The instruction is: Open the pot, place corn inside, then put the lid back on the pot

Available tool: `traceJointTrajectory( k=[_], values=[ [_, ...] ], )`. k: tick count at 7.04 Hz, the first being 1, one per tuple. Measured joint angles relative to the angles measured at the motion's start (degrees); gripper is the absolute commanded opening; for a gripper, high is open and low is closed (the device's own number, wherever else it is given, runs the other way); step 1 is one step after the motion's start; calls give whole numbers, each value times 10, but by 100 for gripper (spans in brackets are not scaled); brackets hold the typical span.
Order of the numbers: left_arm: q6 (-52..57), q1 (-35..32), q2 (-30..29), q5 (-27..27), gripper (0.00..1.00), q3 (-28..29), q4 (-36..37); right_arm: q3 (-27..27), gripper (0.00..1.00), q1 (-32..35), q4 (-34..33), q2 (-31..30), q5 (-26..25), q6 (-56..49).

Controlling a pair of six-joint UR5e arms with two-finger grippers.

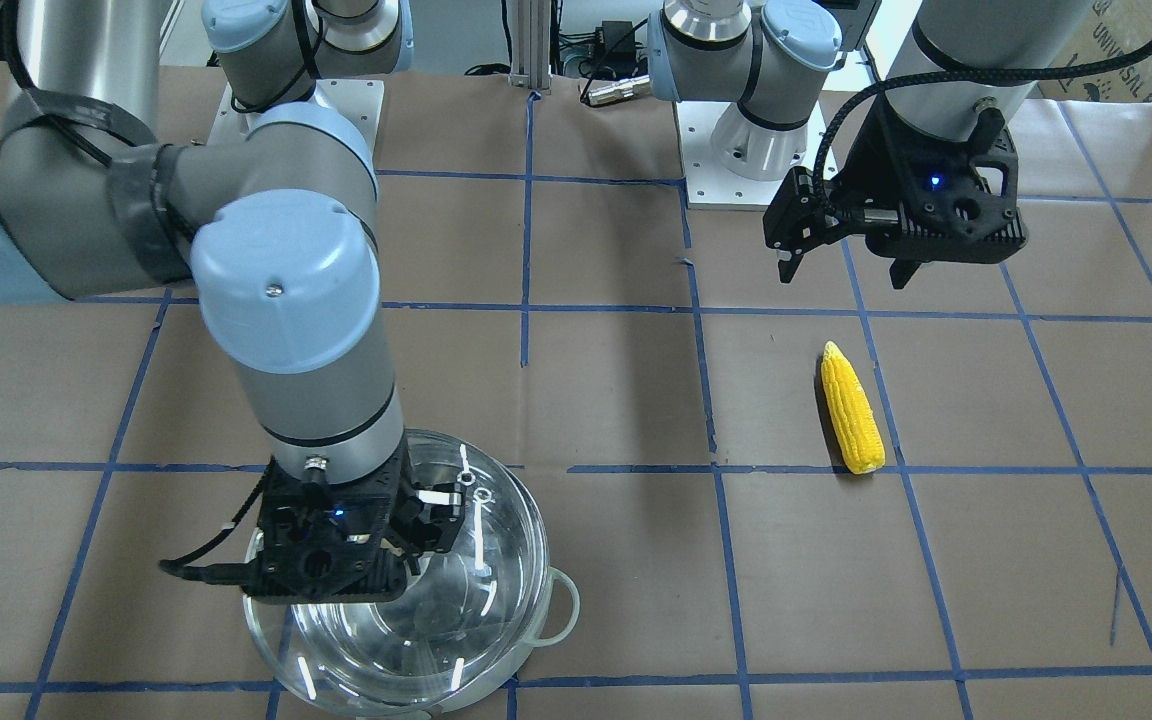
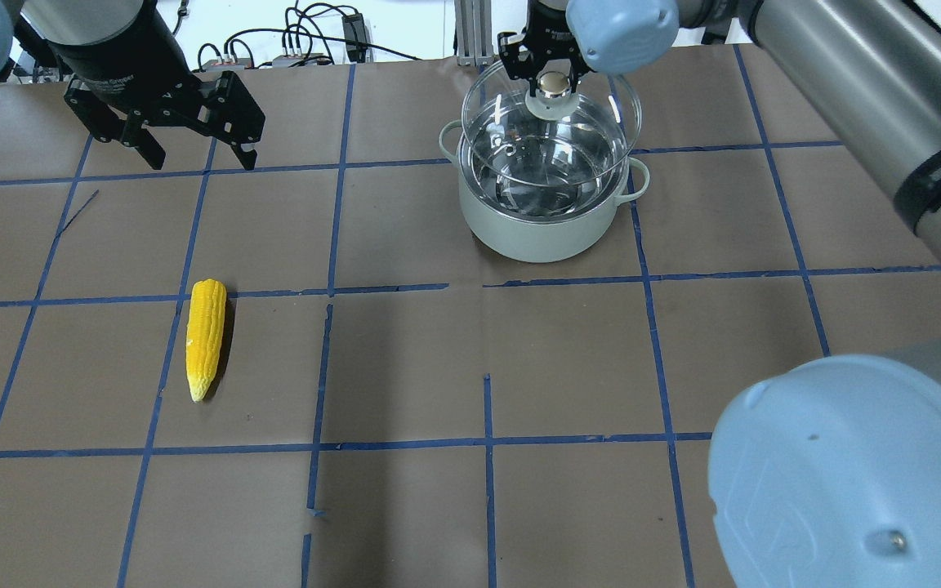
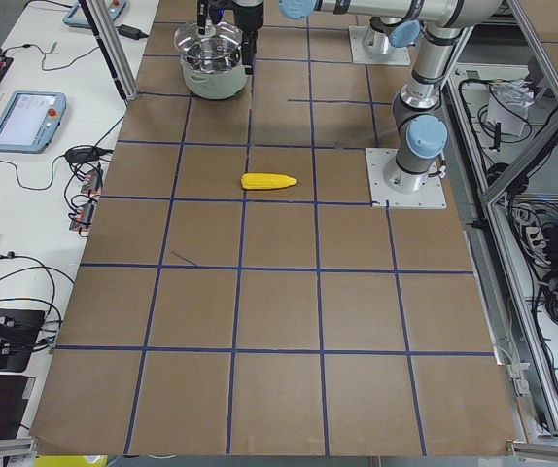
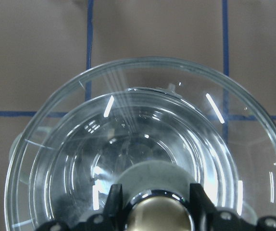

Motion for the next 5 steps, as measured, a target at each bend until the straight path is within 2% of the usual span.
traceJointTrajectory(
  k=[2, 3, 4, 5],
  values=[
    [-1, -1, -1, 5, 100, -1, 3, -137, 17, -56, 185, -6, 28, -31],
    [-3, -2, -2, 2, 100, 0, 5, -189, 17, -71, 288, -28, 36, -39],
    [-4, -2, -6, -4, 100, -1, 11, -215, 17, -78, 369, -63, 39, -41],
    [-4, -2, -9, -6, 100, -1, 16, -219, 16, -81, 412, -92, 40, -40]
  ],
)
